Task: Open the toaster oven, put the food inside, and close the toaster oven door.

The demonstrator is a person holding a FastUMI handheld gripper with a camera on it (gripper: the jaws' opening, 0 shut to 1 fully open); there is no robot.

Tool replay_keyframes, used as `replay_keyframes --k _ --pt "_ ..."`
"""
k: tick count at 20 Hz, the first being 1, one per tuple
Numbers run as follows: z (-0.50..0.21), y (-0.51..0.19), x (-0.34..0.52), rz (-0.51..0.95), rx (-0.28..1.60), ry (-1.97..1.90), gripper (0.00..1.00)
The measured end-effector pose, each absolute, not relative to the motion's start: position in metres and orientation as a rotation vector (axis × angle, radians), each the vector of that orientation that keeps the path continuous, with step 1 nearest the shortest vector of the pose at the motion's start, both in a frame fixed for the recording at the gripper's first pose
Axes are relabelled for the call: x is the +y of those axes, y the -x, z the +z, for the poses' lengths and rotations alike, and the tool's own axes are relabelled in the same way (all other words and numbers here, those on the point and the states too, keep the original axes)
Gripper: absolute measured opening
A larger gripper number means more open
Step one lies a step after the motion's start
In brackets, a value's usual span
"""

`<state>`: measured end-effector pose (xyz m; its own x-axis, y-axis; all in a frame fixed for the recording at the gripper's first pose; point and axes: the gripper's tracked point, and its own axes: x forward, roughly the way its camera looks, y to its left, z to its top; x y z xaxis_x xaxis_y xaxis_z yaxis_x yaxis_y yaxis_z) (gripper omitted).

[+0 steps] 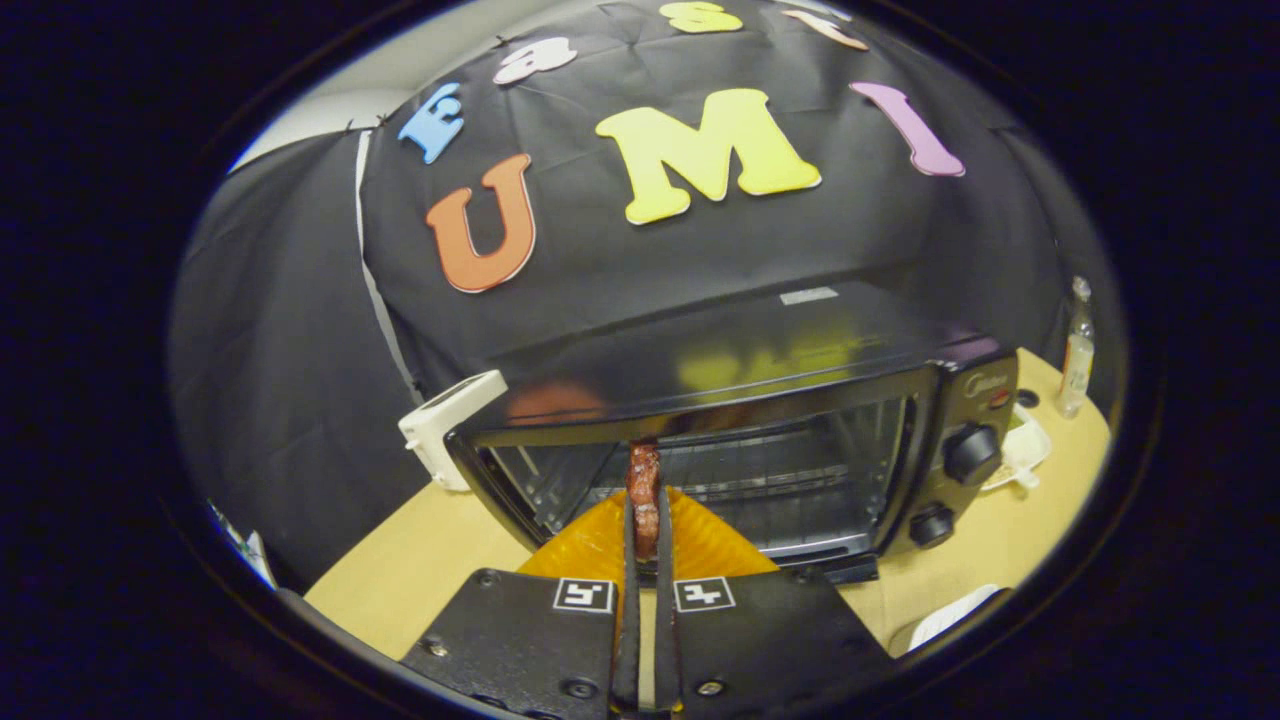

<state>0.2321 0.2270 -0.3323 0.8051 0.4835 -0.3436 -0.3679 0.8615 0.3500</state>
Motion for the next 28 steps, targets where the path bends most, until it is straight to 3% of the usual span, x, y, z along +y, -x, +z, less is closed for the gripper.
replay_keyframes --k 11,17,19,24,27,28 --pt "-0.362 -0.272 0.22 0.422 0.51 -0.449 0.11" --pt "-0.375 -0.285 0.2 0.351 0.509 -0.38 0.23" --pt "-0.378 -0.285 0.189 0.312 0.517 -0.34 0.28" --pt "-0.364 -0.256 0.166 0.257 0.53 -0.267 0.73" --pt "-0.344 -0.213 0.169 0.313 0.495 -0.2 0.73" --pt "-0.341 -0.198 0.17 0.32 0.483 -0.174 0.78"
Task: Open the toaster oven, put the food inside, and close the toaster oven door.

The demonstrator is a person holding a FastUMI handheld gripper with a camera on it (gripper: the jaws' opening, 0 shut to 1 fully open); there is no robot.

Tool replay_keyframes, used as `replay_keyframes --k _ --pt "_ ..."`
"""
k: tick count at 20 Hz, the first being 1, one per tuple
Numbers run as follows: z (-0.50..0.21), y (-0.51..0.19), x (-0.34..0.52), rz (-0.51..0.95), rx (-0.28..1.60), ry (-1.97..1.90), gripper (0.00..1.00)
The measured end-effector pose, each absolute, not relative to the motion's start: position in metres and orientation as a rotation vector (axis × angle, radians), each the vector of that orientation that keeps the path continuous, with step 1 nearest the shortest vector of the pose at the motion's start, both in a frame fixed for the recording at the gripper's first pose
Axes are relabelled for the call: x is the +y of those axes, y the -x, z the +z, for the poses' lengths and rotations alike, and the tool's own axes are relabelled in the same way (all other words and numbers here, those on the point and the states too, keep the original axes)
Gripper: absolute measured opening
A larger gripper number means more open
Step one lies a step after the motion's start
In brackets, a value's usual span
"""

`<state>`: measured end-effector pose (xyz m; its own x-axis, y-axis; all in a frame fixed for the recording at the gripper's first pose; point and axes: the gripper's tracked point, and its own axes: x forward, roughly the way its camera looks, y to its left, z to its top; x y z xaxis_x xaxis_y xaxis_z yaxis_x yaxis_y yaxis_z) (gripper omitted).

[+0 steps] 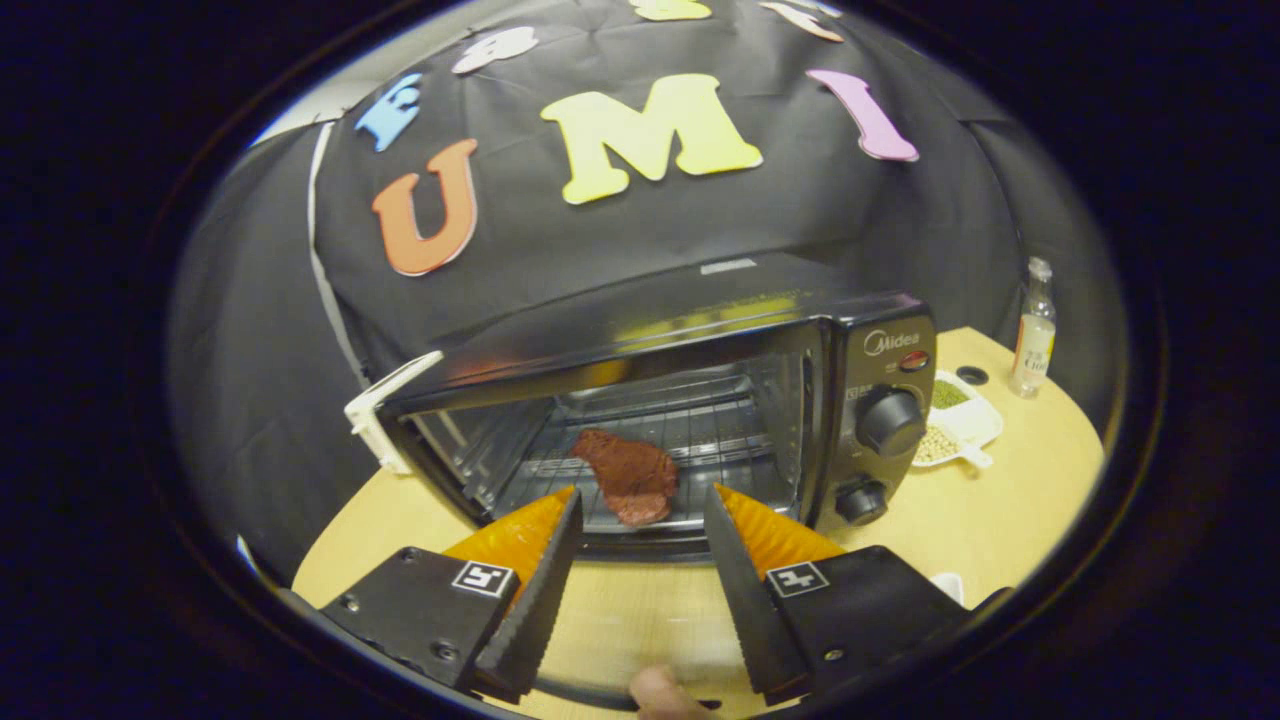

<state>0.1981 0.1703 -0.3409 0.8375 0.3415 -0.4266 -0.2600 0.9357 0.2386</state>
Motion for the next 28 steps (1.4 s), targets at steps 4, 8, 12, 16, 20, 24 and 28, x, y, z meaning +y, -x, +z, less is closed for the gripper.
replay_keyframes --k 4,8,12,16,20,24,28 --pt "-0.336 -0.125 0.172 0.307 0.441 -0.05 0.83" --pt "-0.364 -0.075 0.165 0.216 0.463 0.043 0.83" --pt "-0.4 -0.053 0.164 0.176 0.541 0.033 0.85" --pt "-0.43 -0.044 0.175 0.179 0.624 0.008 0.85" --pt "-0.446 -0.055 0.176 0.139 0.668 -0.004 0.85" --pt "-0.439 -0.057 0.18 0.125 0.643 0.028 0.83" --pt "-0.437 -0.058 0.18 0.123 0.656 0.022 0.82"
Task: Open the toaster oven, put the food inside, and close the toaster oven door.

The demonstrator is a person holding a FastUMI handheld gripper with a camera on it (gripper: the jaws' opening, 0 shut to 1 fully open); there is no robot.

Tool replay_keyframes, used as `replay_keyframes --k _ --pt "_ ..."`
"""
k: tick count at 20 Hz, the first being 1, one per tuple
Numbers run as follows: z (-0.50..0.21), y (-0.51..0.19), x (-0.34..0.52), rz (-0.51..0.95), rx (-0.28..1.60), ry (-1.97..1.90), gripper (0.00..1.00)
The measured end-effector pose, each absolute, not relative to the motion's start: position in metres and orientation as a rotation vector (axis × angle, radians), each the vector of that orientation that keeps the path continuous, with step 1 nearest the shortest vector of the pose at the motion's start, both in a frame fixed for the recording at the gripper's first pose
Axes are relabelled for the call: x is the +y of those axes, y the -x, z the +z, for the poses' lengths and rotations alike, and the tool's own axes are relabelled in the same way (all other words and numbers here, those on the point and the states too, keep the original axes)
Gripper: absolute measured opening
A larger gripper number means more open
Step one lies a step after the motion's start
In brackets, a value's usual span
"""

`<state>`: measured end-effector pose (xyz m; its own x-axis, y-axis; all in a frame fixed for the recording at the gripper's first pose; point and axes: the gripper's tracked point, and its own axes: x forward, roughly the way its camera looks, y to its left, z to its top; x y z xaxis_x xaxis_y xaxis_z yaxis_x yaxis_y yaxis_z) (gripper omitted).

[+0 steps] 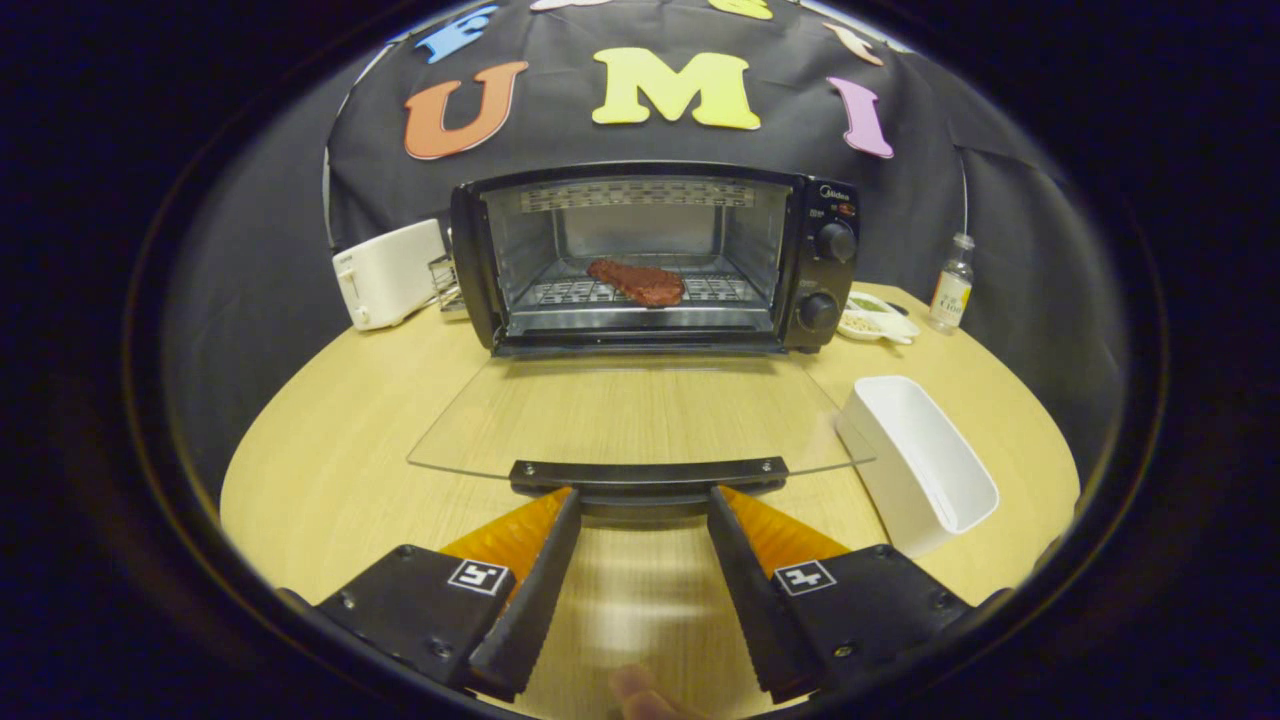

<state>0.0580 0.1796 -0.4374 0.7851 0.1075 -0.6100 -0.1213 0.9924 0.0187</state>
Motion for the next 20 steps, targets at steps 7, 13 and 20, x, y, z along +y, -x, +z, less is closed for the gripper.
replay_keyframes --k 7,13,20 --pt "-0.414 -0.062 0.181 0.124 0.597 0.015 0.82" --pt "-0.356 -0.083 0.189 0.147 0.382 0.107 0.82" --pt "-0.31 -0.121 0.199 0.15 0.264 0.081 0.83"
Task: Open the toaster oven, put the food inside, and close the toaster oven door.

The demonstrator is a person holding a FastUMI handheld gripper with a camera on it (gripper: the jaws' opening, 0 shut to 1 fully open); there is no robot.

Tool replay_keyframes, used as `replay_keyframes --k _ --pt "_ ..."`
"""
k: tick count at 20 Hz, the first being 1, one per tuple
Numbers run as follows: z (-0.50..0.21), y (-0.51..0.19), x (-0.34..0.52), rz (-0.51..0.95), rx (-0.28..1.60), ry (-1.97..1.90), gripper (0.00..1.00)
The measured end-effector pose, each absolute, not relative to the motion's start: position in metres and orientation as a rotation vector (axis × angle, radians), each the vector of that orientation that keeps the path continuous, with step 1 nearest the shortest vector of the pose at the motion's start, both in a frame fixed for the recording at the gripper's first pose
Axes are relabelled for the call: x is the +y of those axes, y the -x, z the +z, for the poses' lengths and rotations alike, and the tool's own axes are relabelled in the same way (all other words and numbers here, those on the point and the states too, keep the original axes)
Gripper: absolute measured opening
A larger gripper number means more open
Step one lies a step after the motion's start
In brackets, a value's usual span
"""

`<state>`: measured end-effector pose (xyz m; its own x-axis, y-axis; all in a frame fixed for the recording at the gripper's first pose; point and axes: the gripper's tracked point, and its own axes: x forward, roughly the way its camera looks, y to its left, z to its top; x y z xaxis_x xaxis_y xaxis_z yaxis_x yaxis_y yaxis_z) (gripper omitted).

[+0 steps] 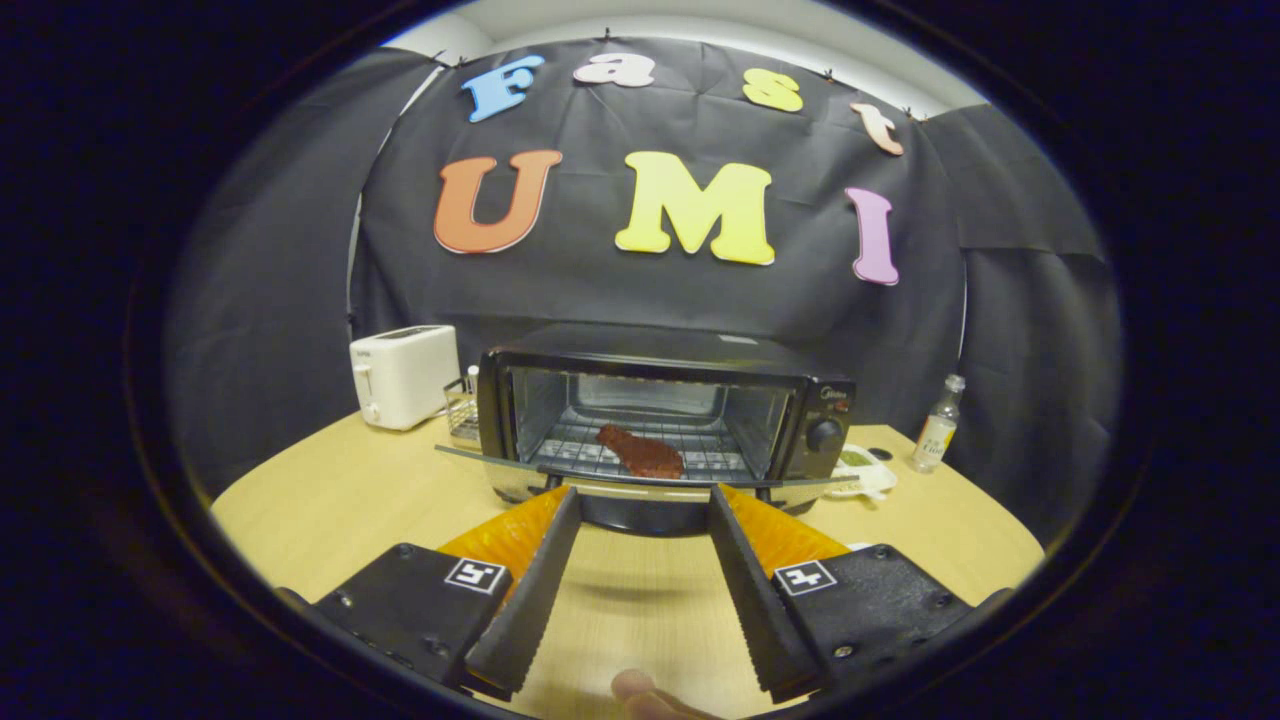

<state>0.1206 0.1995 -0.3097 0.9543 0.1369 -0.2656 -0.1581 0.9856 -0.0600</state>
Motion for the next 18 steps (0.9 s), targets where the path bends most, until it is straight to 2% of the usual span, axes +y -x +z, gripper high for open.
replay_keyframes --k 9,18 --pt "-0.264 -0.175 0.213 0.214 0.15 0.048 0.85" --pt "-0.162 -0.064 0.148 0.149 0.067 0.003 0.87"
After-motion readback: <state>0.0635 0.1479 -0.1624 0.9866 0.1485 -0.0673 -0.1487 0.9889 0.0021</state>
